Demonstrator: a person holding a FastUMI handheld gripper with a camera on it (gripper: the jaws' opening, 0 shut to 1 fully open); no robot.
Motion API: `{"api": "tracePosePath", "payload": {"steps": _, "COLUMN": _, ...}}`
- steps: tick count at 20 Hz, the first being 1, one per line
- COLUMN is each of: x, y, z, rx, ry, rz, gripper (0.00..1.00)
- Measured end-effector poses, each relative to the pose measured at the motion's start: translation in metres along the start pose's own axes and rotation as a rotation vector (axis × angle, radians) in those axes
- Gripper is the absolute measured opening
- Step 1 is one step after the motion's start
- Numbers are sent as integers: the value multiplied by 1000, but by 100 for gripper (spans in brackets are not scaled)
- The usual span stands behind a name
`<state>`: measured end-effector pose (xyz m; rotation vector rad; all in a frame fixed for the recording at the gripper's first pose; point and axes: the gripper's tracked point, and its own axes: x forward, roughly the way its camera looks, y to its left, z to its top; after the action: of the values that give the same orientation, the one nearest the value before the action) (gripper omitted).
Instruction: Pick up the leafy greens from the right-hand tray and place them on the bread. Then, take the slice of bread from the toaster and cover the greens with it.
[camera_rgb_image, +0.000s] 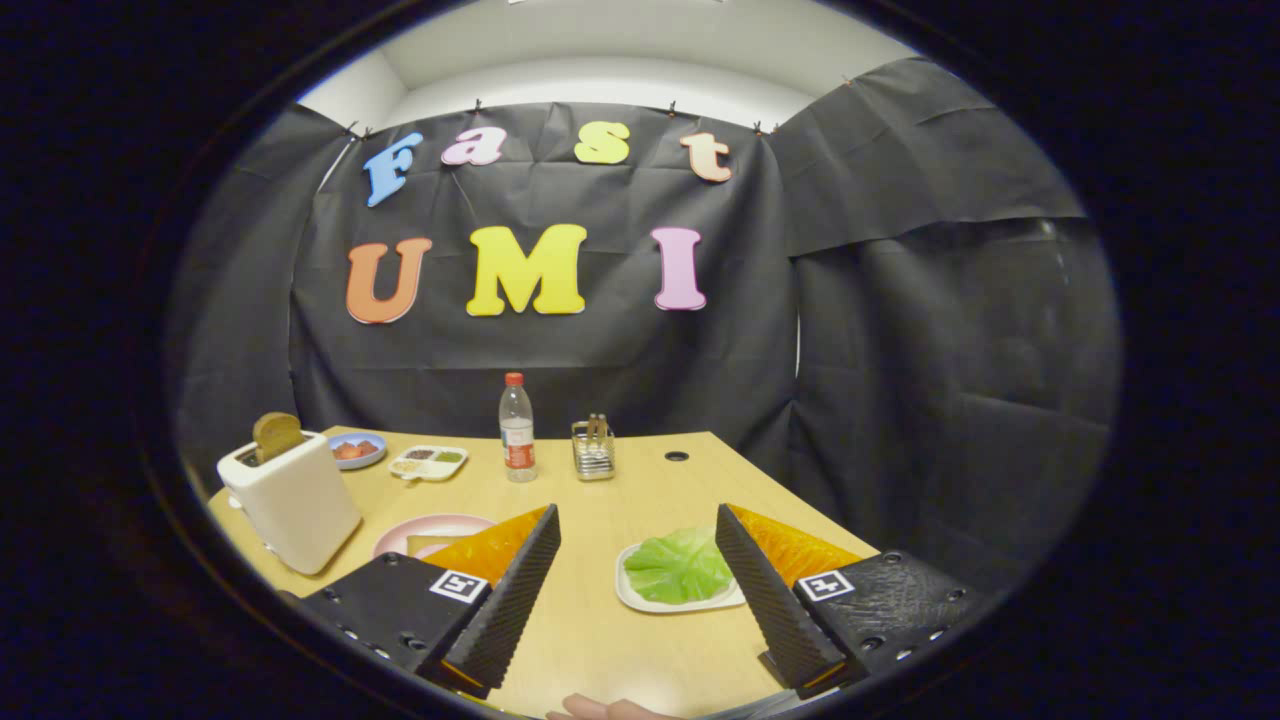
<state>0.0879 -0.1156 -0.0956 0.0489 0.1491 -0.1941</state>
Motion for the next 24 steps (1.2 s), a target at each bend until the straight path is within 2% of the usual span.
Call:
{"api": "tracePosePath", "payload": {"steps": 3, "x": 38, "y": -28, "z": -28, "rx": 20, "ry": 54, "rz": -32, "gripper": 95}}
{"api": "tracePosePath", "payload": {"steps": 6, "x": 83, "y": -50, "z": -43, "rx": 35, "ry": 114, "rz": -27, "gripper": 95}}
{"api": "tracePosePath", "payload": {"steps": 10, "x": 141, "y": -71, "z": -81, "rx": -16, "ry": 270, "rz": -26, "gripper": 95}}
{"api": "tracePosePath", "payload": {"steps": 14, "x": 169, "y": -69, "z": -99, "rx": 24, "ry": 354, "rz": 11, "gripper": 95}}
{"api": "tracePosePath", "payload": {"steps": 17, "x": 186, "y": -75, "z": -114, "rx": -38, "ry": 424, "rz": -15, "gripper": 96}}
{"api": "tracePosePath", "payload": {"steps": 19, "x": 192, "y": -71, "z": -117, "rx": -44, "ry": 448, "rz": -3, "gripper": 90}}
{"api": "tracePosePath", "payload": {"steps": 22, "x": 192, "y": -68, "z": -125, "rx": -7, "ry": 492, "rz": 9, "gripper": 54}}
{"api": "tracePosePath", "payload": {"steps": 24, "x": 196, "y": -78, "z": -122, "rx": -37, "ry": 469, "rz": -32, "gripper": 34}}
